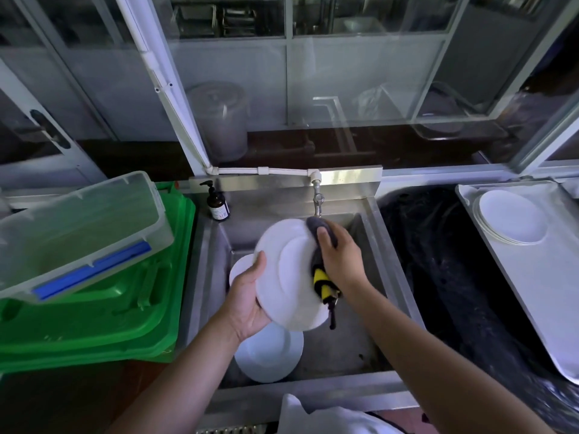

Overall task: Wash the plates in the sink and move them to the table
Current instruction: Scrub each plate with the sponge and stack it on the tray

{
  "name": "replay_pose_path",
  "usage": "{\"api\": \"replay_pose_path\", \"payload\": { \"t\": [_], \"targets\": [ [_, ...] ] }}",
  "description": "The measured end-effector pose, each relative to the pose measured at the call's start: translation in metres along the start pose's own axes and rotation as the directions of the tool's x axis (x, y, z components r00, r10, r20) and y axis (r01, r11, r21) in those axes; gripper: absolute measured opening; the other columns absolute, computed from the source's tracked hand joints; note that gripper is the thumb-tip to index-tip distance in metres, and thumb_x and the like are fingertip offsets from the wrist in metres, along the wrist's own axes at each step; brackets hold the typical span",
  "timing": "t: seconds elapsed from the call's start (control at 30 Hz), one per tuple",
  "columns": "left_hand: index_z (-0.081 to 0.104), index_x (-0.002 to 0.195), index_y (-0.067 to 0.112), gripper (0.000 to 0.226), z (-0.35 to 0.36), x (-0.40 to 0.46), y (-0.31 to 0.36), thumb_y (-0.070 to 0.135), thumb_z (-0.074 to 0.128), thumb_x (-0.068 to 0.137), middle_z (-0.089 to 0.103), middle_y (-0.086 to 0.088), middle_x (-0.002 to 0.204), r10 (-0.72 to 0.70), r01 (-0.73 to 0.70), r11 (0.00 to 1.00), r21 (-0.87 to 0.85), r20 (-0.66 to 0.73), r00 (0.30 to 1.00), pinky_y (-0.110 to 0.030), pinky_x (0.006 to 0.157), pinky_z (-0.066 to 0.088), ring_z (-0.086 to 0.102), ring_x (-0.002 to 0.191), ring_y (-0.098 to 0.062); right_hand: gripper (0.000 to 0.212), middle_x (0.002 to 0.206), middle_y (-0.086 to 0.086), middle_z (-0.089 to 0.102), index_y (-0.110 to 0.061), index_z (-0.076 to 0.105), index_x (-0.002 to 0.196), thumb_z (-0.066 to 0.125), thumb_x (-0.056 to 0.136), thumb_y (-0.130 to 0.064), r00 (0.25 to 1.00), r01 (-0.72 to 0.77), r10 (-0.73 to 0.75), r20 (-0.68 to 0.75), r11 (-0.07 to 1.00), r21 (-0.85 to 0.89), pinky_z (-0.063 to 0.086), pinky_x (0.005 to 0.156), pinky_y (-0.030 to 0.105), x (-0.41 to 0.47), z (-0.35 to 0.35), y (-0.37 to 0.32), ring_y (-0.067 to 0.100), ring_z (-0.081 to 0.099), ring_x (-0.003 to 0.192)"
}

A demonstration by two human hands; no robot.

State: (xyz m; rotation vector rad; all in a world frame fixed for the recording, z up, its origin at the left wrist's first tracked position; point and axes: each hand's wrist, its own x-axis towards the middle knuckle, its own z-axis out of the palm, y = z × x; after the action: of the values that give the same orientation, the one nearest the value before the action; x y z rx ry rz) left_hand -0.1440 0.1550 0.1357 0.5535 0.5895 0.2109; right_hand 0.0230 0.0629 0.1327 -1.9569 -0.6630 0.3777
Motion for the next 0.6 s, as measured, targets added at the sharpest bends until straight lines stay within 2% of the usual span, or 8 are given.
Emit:
{"api": "replay_pose_path", "payload": {
  "t": [0.07, 0.17, 0.27, 0.3, 0.4, 0.5, 0.6],
  "targets": [
    [0.059, 0.138, 0.008, 0.057, 0.008, -0.003, -0.004, 0.048, 0.044, 0.099, 0.063, -0.022, 0.137, -0.047, 0.047, 0.996, 0.07, 0.002, 0.999, -0.052, 0.105, 0.045, 0.064, 0.123, -0.037, 0.033, 0.131, -0.007, 0.063, -0.027, 0.062, 0.134, 0.048, 0.105, -0.036, 0.997, 0.076, -0.075, 0.02, 0.994, -0.077, 0.041, 0.097, 0.027, 0.01, 0.002, -0.01, 0.015, 0.055, 0.122],
    [0.058, 0.141, 0.013, 0.056, 0.016, 0.0, -0.009, 0.051, 0.038, 0.104, 0.064, -0.02, 0.137, -0.056, 0.058, 0.997, 0.057, -0.026, 0.998, -0.049, 0.104, 0.047, 0.063, 0.125, -0.035, 0.036, 0.135, -0.002, 0.061, -0.019, 0.062, 0.135, 0.051, 0.105, -0.036, 0.947, 0.319, -0.306, 0.099, 0.928, -0.192, 0.039, 0.111, 0.039, 0.001, 0.023, -0.014, 0.018, 0.049, 0.129],
    [0.053, 0.146, 0.013, 0.061, 0.015, 0.009, -0.008, 0.055, 0.037, 0.105, 0.061, -0.02, 0.141, -0.044, 0.037, 0.994, -0.107, -0.062, 0.997, -0.049, 0.118, 0.036, 0.056, 0.134, -0.035, 0.036, 0.138, 0.007, 0.061, -0.012, 0.063, 0.134, 0.059, 0.102, -0.027, 0.875, 0.484, -0.474, 0.096, 0.855, -0.187, 0.024, 0.122, 0.027, -0.024, 0.043, -0.015, 0.022, 0.041, 0.137],
    [0.052, 0.147, 0.012, 0.063, 0.01, 0.012, -0.007, 0.055, 0.038, 0.104, 0.059, -0.019, 0.143, -0.036, 0.022, 0.986, -0.163, -0.084, 0.996, -0.048, 0.121, 0.031, 0.054, 0.136, -0.034, 0.037, 0.139, 0.008, 0.06, -0.011, 0.063, 0.134, 0.059, 0.101, -0.027, 0.86, 0.511, -0.502, 0.094, 0.842, -0.174, 0.024, 0.122, 0.027, -0.032, 0.048, -0.012, 0.023, 0.041, 0.138],
    [0.055, 0.142, 0.001, 0.069, -0.004, 0.017, 0.001, 0.056, 0.04, 0.103, 0.055, -0.02, 0.148, 0.0, -0.037, 0.957, -0.289, -0.127, 0.992, -0.044, 0.123, 0.029, 0.05, 0.14, -0.031, 0.05, 0.146, 0.004, 0.056, -0.013, 0.061, 0.138, 0.057, 0.099, -0.043, 0.84, 0.54, -0.52, 0.152, 0.827, -0.158, 0.035, 0.119, 0.042, -0.049, 0.054, 0.007, 0.024, 0.04, 0.145],
    [0.066, 0.125, -0.008, 0.082, -0.016, 0.022, 0.011, 0.065, 0.038, 0.1, 0.057, -0.027, 0.142, 0.0, -0.05, 0.945, -0.322, -0.153, 0.988, -0.05, 0.119, 0.034, 0.056, 0.133, -0.036, 0.066, 0.148, 0.006, 0.054, -0.007, 0.06, 0.139, 0.07, 0.092, -0.052, 0.727, 0.687, -0.658, 0.195, 0.704, -0.18, 0.035, 0.119, 0.046, -0.053, 0.053, 0.029, 0.028, 0.038, 0.147],
    [0.056, 0.135, -0.004, 0.078, -0.022, 0.029, 0.018, 0.063, 0.036, 0.101, 0.058, -0.029, 0.139, 0.02, -0.088, 0.917, -0.389, -0.175, 0.984, -0.056, 0.11, 0.044, 0.054, 0.132, -0.039, 0.079, 0.154, 0.009, 0.046, -0.007, 0.055, 0.144, 0.075, 0.085, -0.057, 0.651, 0.759, -0.705, 0.283, 0.617, -0.21, 0.033, 0.118, 0.052, -0.042, 0.043, 0.041, 0.033, 0.033, 0.149]
  ]
}}
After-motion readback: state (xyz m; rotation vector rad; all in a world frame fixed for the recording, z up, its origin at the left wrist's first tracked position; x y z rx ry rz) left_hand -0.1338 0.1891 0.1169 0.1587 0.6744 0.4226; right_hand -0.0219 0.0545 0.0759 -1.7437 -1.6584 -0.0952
